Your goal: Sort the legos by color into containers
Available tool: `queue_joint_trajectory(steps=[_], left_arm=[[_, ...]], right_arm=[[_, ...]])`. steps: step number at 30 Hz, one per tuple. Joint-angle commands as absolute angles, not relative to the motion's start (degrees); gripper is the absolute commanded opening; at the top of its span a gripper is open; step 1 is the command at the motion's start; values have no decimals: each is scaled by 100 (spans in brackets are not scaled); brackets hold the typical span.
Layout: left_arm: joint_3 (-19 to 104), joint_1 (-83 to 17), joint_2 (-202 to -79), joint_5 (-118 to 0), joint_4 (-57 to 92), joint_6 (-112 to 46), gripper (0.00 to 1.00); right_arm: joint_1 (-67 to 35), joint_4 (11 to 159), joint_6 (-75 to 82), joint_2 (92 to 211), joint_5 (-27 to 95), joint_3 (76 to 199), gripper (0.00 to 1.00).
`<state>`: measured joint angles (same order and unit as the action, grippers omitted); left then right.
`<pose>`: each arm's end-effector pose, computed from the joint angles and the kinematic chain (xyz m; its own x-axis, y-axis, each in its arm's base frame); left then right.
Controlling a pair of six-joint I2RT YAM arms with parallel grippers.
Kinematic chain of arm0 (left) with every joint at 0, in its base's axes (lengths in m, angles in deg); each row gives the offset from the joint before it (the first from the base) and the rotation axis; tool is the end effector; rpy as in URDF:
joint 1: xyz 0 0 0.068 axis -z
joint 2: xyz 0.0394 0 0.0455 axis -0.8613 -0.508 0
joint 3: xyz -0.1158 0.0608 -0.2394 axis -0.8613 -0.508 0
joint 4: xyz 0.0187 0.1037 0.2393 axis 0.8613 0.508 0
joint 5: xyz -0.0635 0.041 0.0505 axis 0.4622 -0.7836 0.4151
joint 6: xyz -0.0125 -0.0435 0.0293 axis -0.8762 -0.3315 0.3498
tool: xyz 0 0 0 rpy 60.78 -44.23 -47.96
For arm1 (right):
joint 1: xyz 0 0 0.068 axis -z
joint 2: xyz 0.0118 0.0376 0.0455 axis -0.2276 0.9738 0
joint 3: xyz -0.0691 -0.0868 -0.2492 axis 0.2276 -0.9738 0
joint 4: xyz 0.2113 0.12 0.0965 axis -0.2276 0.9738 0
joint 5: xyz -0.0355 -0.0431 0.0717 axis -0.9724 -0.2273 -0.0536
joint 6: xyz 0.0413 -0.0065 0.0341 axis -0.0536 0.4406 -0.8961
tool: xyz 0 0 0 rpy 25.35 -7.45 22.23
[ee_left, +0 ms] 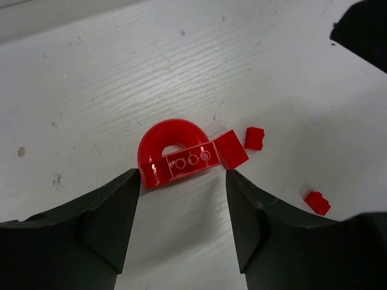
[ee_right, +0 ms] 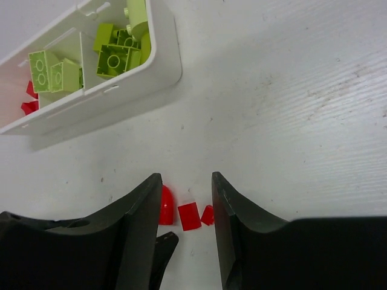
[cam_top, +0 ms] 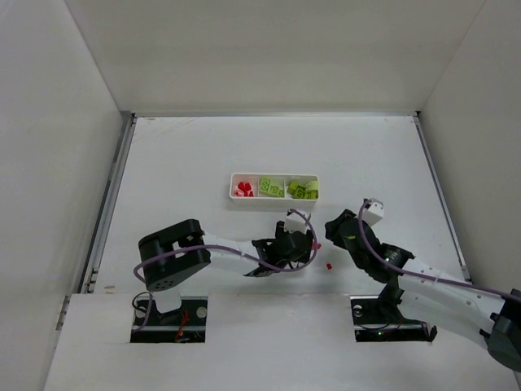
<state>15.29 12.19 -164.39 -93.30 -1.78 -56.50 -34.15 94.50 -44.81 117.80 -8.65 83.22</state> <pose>0.1228 -0.3209 0.1523 -0.5601 0.0634 -0.8260 0.5101 0.8120 -0.2837 0.1305 0.1114 0.1932 -0.4665 0.4840 -0.7403 0.1590 0.8693 0.4681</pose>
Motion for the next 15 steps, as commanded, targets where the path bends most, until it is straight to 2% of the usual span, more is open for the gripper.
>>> queue_joint_trajectory(steps=[1,8,11,15], left_arm=[[1839,1194,-16598,-9446,-327,-5478,56],[2024,1133,-16844,-9613,-239,-5443,52],[2050,1062,-16906,-9727,-134,-5434,49],[2032,966,-16985,-9789,-116,-5469,51]], right_arm=[[-3356,9709,-4639,11392,-968,8181,45],[-3338,9797,-4682,11215,-748,8110,53],[-3338,9780,-4665,11442,-687,8162,55],[-3460,9858,-4717,11899,-617,8303,56]])
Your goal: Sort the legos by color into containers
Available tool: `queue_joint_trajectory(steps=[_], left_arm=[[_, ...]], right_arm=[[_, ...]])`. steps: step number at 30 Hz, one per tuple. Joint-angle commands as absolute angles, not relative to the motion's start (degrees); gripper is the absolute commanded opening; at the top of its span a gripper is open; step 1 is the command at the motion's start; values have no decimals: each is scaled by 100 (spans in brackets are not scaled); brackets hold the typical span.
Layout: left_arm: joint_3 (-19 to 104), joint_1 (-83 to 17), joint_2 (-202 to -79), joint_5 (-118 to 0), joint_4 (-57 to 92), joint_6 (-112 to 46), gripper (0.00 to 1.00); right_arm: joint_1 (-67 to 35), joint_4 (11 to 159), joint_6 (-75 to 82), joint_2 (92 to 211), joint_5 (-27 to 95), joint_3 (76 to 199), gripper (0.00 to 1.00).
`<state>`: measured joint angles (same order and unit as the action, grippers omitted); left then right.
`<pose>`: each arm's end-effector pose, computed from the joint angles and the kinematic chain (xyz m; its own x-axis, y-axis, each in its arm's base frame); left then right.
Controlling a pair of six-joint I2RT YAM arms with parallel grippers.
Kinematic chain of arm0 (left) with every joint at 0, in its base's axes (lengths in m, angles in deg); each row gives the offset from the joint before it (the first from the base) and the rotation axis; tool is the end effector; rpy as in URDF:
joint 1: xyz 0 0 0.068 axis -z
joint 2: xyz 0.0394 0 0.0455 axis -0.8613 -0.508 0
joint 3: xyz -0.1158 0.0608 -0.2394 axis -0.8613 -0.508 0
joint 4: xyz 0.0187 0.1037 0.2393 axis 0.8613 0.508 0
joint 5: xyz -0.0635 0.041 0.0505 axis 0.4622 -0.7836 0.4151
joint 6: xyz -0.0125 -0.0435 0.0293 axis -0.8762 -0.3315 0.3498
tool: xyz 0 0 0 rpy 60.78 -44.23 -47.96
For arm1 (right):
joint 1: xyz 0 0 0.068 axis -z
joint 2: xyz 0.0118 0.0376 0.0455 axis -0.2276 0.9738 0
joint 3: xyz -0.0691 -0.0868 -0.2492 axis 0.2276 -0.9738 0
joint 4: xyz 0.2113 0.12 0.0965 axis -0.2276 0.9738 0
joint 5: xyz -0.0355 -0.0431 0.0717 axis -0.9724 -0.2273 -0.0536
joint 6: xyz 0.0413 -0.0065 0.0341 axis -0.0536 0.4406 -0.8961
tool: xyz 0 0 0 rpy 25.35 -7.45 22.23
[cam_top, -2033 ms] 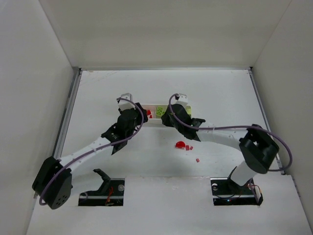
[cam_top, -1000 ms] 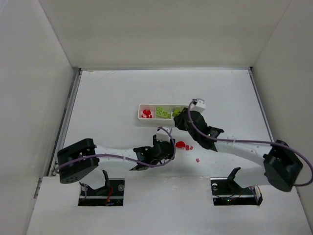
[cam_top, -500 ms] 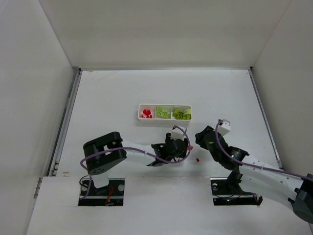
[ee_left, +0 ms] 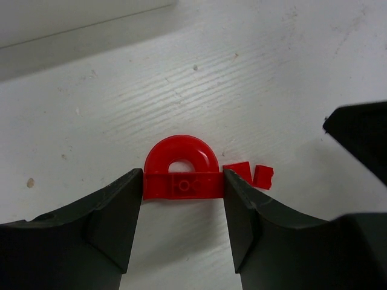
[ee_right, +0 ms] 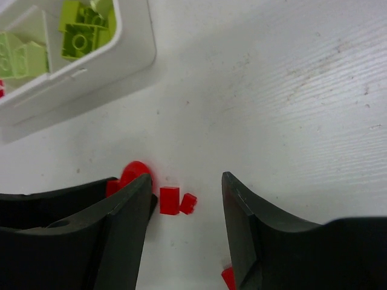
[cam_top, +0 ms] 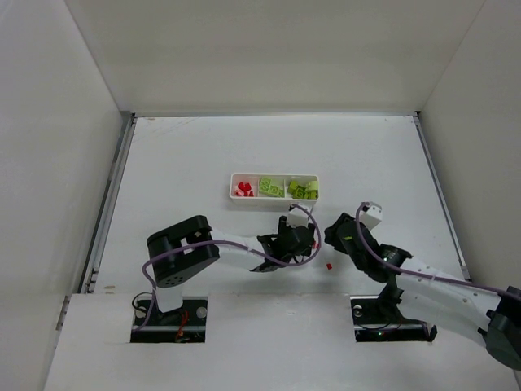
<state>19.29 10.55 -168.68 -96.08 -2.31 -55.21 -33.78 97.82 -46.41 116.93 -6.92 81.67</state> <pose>0.1396 -0.3337 0.1482 -0.5311 0.0480 -0.8459 0.4717 0.8461 -0.2482 0.1254 0.1057 0.1814 -0.5145 0.4718 -0.7160 0.1855 0.8765 0.4443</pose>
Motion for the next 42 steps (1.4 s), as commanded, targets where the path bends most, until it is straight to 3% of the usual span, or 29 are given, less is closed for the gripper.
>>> queue_joint_trajectory(steps=[1,8,17,24,30,38,42], left_arm=[[2041,948,-17002,-9789,-90,-5461,51],[1805,852,-16784,-9815,-37,-5487,32],[996,378,-14861,-9842,165,-5531,30],[793,-703,-13734,-9745,297,-5373,31],[1021,-1722,-14197,-9219,17,-5337,32],[1461,-2198,-14971,-9015,-212,-5188,33],[1689,-2269,-15350,-8945,-178,-5030,41]], right_arm=[[-3522,9867,-4779,11996,-608,8321,56],[-3900,9867,-4920,12629,-581,8479,55],[-4252,9815,-4701,13508,-695,8953,56],[-4287,9832,-4595,13921,-731,9182,56],[-4331,9858,-4586,14413,-757,9393,55],[-4524,10096,-4665,14827,-977,9683,53],[-4586,10157,-4700,15047,-1029,9762,49]])
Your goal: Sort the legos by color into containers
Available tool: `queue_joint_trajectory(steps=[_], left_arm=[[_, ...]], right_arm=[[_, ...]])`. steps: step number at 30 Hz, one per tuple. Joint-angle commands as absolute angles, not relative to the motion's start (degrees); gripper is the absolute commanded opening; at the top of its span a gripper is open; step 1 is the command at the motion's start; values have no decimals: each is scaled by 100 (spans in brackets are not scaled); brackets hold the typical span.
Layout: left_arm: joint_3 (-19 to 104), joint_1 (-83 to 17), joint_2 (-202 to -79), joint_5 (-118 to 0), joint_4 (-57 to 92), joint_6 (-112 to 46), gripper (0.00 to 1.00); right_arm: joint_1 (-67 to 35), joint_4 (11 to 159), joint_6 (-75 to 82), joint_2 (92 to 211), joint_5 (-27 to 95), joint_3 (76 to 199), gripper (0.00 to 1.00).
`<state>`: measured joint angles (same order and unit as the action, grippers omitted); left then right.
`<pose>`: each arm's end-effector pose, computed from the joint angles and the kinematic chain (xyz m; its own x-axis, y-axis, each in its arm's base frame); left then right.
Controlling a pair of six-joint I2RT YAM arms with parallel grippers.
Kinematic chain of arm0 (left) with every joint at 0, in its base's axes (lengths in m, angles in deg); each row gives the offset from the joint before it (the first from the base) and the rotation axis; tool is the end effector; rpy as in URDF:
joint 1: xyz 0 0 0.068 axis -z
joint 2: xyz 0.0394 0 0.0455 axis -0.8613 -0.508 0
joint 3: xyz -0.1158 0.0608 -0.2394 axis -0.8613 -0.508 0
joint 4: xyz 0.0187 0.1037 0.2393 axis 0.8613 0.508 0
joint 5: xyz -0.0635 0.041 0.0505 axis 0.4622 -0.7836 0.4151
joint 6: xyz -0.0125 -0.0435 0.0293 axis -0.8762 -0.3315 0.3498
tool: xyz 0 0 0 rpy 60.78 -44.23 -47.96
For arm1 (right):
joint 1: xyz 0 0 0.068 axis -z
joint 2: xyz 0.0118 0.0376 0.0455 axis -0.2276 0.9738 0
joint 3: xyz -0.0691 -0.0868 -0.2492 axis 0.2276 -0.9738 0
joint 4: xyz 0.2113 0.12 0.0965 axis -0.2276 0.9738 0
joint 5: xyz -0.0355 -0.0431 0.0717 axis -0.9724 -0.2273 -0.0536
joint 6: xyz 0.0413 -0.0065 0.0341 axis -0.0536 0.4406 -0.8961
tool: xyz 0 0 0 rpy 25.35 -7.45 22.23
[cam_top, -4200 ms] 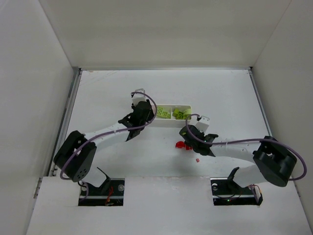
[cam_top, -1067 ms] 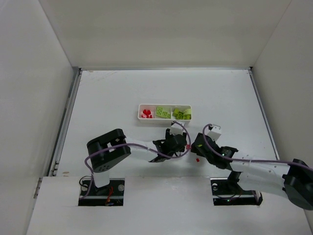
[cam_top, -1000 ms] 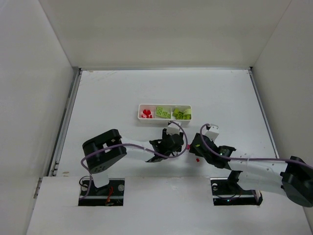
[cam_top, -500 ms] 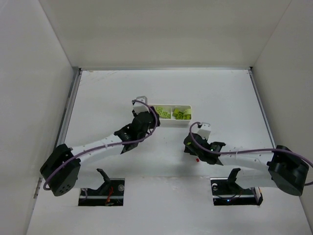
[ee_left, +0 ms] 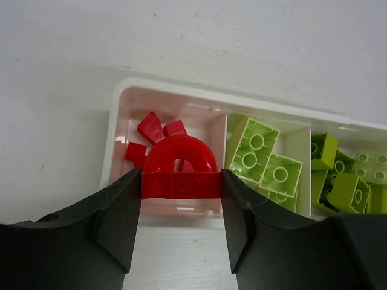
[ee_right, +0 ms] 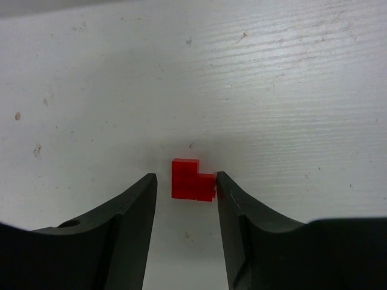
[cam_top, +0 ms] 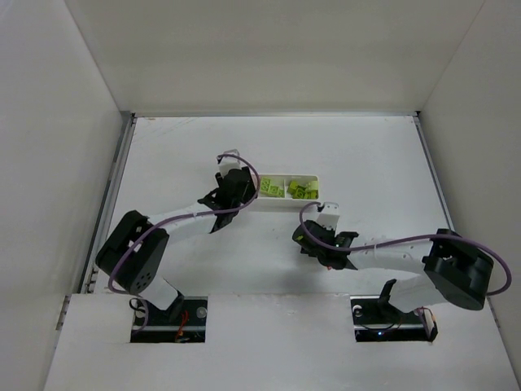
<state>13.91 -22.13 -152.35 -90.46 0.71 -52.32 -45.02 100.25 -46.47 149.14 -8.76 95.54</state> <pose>0.2653 -0.1847 0.2066 -0.4249 -0.2631 -0.8662 0.0687 0.9447 -0.3207 0.1403 0.1874 0.1517 -0.7118 0.1495 -0.6863 0.0809 0.9880 0.1313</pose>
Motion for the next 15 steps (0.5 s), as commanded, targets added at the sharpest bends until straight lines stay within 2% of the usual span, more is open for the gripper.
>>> queue_joint_trajectory(steps=[1,5,8,15], left_arm=[[1707,-2269,-15394,-8945,-169,-5030,45],[1629,-2251,-15254,-8980,-169,-5056,56],[1470,-2234,-14859,-9007,-160,-5065,57],[1128,-2146,-14015,-9024,-46,-5091,58]], right_arm=[[-4595,10201,-4726,15073,-1056,9762,48],[-4648,10245,-4806,15108,-1100,9780,42],[-4674,10342,-4814,15100,-1126,9789,41],[-4709,10395,-4805,15082,-1153,9815,28]])
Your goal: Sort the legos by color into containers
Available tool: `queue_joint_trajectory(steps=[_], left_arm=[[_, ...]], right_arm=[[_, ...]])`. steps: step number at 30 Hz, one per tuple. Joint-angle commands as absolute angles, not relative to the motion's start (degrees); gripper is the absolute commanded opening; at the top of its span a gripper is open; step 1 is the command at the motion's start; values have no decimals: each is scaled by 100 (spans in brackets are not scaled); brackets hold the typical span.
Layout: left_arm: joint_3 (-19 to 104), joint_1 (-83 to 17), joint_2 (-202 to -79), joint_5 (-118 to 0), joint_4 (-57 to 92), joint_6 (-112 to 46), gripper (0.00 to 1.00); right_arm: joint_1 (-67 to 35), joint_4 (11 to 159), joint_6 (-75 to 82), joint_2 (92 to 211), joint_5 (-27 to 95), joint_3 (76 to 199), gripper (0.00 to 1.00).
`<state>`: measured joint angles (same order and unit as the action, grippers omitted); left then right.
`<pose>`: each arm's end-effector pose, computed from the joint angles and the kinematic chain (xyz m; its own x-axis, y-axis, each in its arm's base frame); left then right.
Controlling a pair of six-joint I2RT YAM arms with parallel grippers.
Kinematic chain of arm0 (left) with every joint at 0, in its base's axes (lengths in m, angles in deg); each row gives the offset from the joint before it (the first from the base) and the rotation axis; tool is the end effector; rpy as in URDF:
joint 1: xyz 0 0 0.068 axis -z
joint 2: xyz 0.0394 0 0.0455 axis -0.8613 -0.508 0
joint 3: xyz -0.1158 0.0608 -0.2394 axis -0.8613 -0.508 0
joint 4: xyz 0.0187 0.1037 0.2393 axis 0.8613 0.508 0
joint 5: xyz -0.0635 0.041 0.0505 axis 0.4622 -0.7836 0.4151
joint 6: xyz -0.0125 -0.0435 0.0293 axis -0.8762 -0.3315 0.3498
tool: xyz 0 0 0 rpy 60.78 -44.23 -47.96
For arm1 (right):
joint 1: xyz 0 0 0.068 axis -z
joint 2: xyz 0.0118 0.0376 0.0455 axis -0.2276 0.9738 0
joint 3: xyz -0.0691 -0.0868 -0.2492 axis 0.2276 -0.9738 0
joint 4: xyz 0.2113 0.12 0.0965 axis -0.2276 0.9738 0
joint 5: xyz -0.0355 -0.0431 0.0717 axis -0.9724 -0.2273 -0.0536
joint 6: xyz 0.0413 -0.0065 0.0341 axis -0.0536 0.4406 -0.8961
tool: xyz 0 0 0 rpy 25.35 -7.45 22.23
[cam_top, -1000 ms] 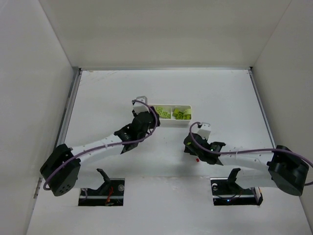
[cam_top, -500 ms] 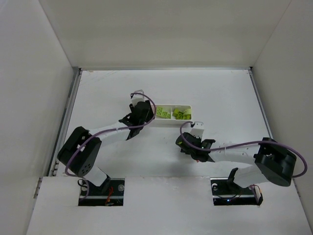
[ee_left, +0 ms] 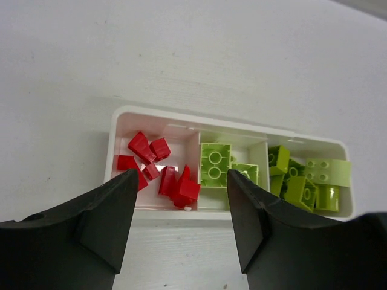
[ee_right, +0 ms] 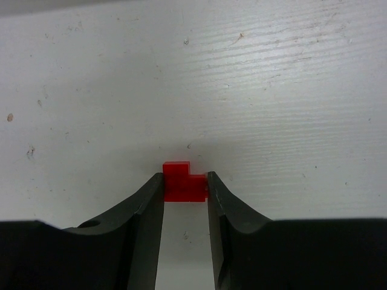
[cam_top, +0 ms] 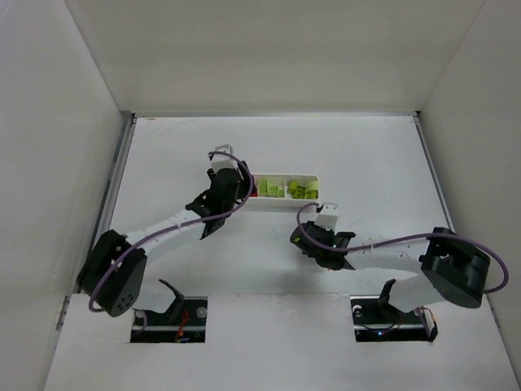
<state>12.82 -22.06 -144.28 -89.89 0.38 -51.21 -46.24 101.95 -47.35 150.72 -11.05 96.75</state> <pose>0.2504 -0.1743 0.2424 -0.3390 -0.3115 -0.8877 0.1202 0.9215 -0.3692 0.1387 0.1921 0.1506 -0.7029 0.1289 -0.6995 0.0881 0.9916 0.0942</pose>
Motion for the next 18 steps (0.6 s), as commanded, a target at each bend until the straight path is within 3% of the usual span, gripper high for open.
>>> queue_joint_trajectory(steps=[1,9,18], left_arm=[[1075,-2111,-13901,-9024,-11,-5083,58],[320,-1856,-13127,-9033,103,-5179,57],[-955,-1662,-11819,-9129,349,-5557,51]], right_arm=[[-4718,10395,-4814,15030,-1153,9815,28],[-4779,10342,-4481,14643,-1162,10166,28],[-4683,9149,-3129,15529,-740,11650,28]])
